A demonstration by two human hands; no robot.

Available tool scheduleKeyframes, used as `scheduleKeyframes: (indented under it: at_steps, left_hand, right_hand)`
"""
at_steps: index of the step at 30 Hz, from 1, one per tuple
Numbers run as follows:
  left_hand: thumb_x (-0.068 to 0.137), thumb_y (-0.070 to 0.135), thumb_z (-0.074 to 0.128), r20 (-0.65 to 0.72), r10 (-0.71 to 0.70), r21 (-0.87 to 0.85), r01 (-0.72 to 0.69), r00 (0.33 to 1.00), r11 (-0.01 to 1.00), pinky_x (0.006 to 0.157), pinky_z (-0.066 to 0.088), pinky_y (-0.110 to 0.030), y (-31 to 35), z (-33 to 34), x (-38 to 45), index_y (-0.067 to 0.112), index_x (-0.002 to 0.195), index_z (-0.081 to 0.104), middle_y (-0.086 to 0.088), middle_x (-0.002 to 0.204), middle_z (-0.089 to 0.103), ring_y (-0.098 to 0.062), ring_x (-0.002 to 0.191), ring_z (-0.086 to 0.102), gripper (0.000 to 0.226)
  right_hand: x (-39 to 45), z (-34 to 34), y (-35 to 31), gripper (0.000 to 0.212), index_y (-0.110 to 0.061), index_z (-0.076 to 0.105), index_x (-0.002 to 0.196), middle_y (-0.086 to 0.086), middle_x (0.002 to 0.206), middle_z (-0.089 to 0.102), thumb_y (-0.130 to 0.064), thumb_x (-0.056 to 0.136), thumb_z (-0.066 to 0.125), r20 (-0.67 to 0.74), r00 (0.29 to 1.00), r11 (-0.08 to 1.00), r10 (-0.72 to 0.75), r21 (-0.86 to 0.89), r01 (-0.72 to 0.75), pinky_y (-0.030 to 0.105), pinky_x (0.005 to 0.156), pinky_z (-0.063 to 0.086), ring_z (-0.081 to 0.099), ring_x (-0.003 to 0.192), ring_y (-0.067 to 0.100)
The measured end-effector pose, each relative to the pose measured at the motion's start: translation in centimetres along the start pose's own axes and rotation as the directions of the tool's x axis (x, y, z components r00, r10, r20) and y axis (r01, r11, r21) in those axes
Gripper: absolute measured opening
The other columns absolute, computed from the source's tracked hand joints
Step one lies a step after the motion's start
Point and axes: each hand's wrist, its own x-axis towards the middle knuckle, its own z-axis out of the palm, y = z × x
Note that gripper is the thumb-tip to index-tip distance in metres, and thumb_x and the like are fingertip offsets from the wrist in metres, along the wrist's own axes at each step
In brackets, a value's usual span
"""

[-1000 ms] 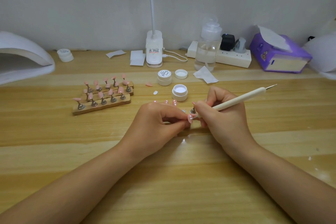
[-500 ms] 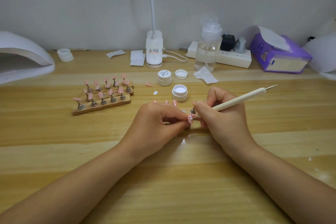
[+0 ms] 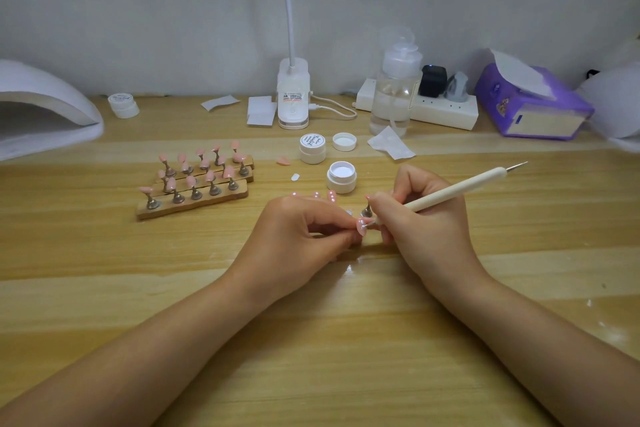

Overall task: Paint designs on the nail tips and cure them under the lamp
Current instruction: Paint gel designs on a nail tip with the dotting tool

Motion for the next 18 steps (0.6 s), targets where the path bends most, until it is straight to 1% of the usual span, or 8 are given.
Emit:
scheduleKeyframes:
  at_steps: [2, 4, 6, 10, 14, 18]
  left_hand:
    - [0.072, -0.005, 0.071, -0.001, -0.006, -0.002, 0.006, 1.000, 1.000, 0.059, 0.044, -0.008, 0.02, 0.00, 0.02, 0.018, 0.082, 0.072, 0.015, 0.067, 0.065, 0.010, 0.055, 0.056, 0.024]
    - [0.073, -0.003, 0.071, -0.003, -0.014, -0.009, 0.014, 1.000, 1.000, 0.059, 0.045, -0.009, 0.07, -0.02, 0.02, 0.020, 0.083, 0.072, 0.012, 0.068, 0.066, 0.009, 0.056, 0.056, 0.025]
    - [0.073, -0.003, 0.071, -0.003, -0.017, -0.007, 0.017, 1.000, 1.000, 0.060, 0.045, -0.010, 0.14, -0.04, 0.03, 0.021, 0.082, 0.071, 0.011, 0.068, 0.067, 0.008, 0.056, 0.056, 0.025]
    - [0.073, -0.004, 0.071, 0.004, -0.023, -0.026, 0.023, 1.000, 0.999, 0.059, 0.044, -0.009, 0.22, -0.04, 0.03, 0.019, 0.081, 0.072, 0.012, 0.067, 0.066, 0.009, 0.056, 0.056, 0.024]
    - [0.073, -0.004, 0.070, 0.005, -0.027, -0.028, 0.027, 1.000, 0.999, 0.059, 0.043, -0.009, 0.26, -0.05, 0.04, 0.019, 0.078, 0.072, 0.013, 0.066, 0.066, 0.009, 0.057, 0.056, 0.024]
    - [0.072, -0.003, 0.071, 0.003, -0.025, -0.022, 0.025, 1.000, 0.999, 0.059, 0.044, -0.008, 0.32, -0.07, 0.05, 0.019, 0.080, 0.072, 0.013, 0.068, 0.067, 0.010, 0.057, 0.056, 0.024]
  right_hand:
    - [0.00, -0.01, 0.05, 0.037, -0.016, 0.032, 0.049, 0.012, 0.045, 0.034, -0.001, 0.068, 0.060, -0.005, 1.000, 1.000, -0.004, 0.009, 0.004, 0.024, 0.044, 0.030, 0.035, 0.045, 0.019]
    - [-0.02, 0.02, 0.01, 0.032, -0.016, 0.032, 0.046, 0.010, 0.043, 0.034, -0.007, 0.063, 0.057, -0.004, 1.000, 1.000, 0.003, 0.017, -0.003, 0.023, 0.043, 0.031, 0.035, 0.043, 0.017]
    - [0.00, 0.03, -0.07, 0.028, -0.015, 0.034, 0.045, 0.005, 0.039, 0.035, -0.009, 0.062, 0.056, 0.002, 1.000, 0.999, 0.011, 0.040, -0.011, 0.021, 0.042, 0.032, 0.035, 0.038, 0.013]
    - [0.07, -0.04, -0.33, 0.030, -0.020, 0.033, 0.044, -0.004, 0.033, 0.037, -0.008, 0.062, 0.054, 0.002, 1.000, 0.993, 0.022, 0.116, -0.022, 0.014, 0.039, 0.034, 0.037, 0.033, 0.008]
    - [0.06, -0.06, -0.41, 0.029, -0.019, 0.033, 0.045, -0.005, 0.033, 0.037, -0.007, 0.062, 0.054, 0.010, 1.000, 0.989, 0.011, 0.148, -0.012, 0.013, 0.039, 0.035, 0.038, 0.032, 0.006]
    - [0.02, -0.05, -0.41, 0.028, -0.017, 0.033, 0.047, -0.005, 0.034, 0.037, -0.008, 0.063, 0.054, 0.014, 1.000, 0.985, 0.001, 0.170, -0.003, 0.012, 0.040, 0.035, 0.038, 0.032, 0.004]
